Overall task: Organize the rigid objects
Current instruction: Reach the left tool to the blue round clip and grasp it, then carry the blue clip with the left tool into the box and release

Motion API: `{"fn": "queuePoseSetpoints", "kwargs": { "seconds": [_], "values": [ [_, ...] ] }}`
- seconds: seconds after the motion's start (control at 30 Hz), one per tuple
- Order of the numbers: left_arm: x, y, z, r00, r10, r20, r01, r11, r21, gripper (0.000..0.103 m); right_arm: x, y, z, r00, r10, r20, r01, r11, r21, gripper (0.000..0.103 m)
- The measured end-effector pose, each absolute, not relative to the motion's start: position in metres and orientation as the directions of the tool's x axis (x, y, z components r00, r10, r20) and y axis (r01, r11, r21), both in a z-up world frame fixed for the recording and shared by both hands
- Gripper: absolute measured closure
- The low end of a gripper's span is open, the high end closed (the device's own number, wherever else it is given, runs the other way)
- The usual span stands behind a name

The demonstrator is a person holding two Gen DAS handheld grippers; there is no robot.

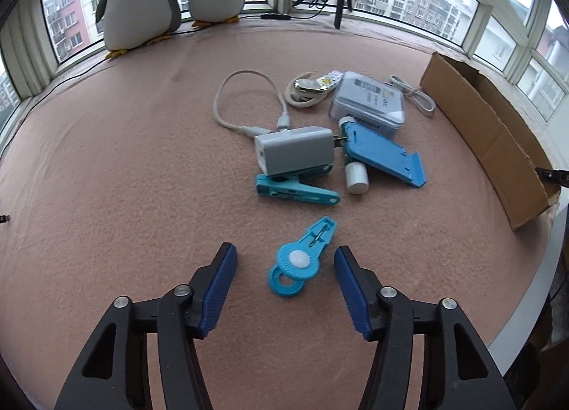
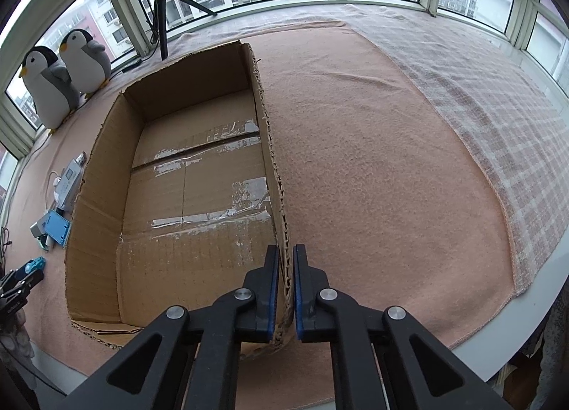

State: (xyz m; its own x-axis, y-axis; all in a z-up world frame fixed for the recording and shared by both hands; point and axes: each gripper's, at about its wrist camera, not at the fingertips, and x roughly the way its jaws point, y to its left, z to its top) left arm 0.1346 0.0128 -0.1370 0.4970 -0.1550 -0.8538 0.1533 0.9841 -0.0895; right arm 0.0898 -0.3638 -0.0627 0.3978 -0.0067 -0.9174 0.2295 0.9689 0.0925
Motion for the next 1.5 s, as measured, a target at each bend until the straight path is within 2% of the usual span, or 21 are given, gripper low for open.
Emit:
{"fn": "queuePoseSetpoints", "kwargs": {
  "seconds": [0.03, 0.1, 0.13, 0.2, 0.27, 0.6, 0.87, 1.23, 1.5],
  "values": [
    [0.137, 0.011, -0.137, 0.496, -0.165, -0.853, 0.160, 0.982, -0.098, 0.049, 0.090, -0.364, -0.063, 0.396, -0.006, -0.918, 0.231, 0.969, 0.093, 0.096],
    [0.139, 0.009, -0.137, 0.496, -0.169, -0.852, 0.169, 0.981, -0.096, 0.063, 0.090, -0.364, -0.064, 0.391, -0.007, -0.920, 0.232, 0.968, 0.091, 0.096],
    [0.140, 0.008, -0.137, 0.496, -0.167, -0.852, 0.172, 0.981, -0.092, 0.065, 0.090, -0.364, -0.064, 0.390, -0.008, -0.921, 0.232, 0.969, 0.090, 0.096],
    [0.141, 0.007, -0.136, 0.496, -0.175, -0.851, 0.177, 0.979, -0.099, 0.077, 0.090, -0.364, -0.064, 0.391, -0.008, -0.921, 0.231, 0.969, 0.090, 0.096],
    [0.142, 0.006, -0.136, 0.492, -0.185, -0.851, 0.181, 0.978, -0.108, 0.083, 0.090, -0.364, -0.064, 0.391, -0.007, -0.920, 0.229, 0.969, 0.090, 0.096],
    [0.137, -0.003, -0.131, 0.498, -0.199, -0.844, 0.198, 0.974, -0.113, 0.083, 0.089, -0.364, -0.064, 0.389, -0.008, -0.921, 0.222, 0.971, 0.085, 0.096],
    [0.135, -0.041, -0.095, 0.530, -0.268, -0.805, 0.284, 0.950, -0.129, 0.083, 0.088, -0.361, -0.064, 0.385, -0.010, -0.923, 0.217, 0.973, 0.080, 0.096],
    [0.153, -0.151, -0.040, 0.539, -0.422, -0.729, 0.457, 0.873, -0.167, 0.083, 0.090, -0.361, -0.068, 0.373, -0.011, -0.928, 0.210, 0.975, 0.073, 0.096],
    [0.162, -0.237, -0.060, 0.461, -0.464, -0.756, 0.540, 0.823, -0.176, 0.083, 0.092, -0.362, -0.071, 0.370, -0.007, -0.929, 0.210, 0.975, 0.076, 0.096]
  ]
}}
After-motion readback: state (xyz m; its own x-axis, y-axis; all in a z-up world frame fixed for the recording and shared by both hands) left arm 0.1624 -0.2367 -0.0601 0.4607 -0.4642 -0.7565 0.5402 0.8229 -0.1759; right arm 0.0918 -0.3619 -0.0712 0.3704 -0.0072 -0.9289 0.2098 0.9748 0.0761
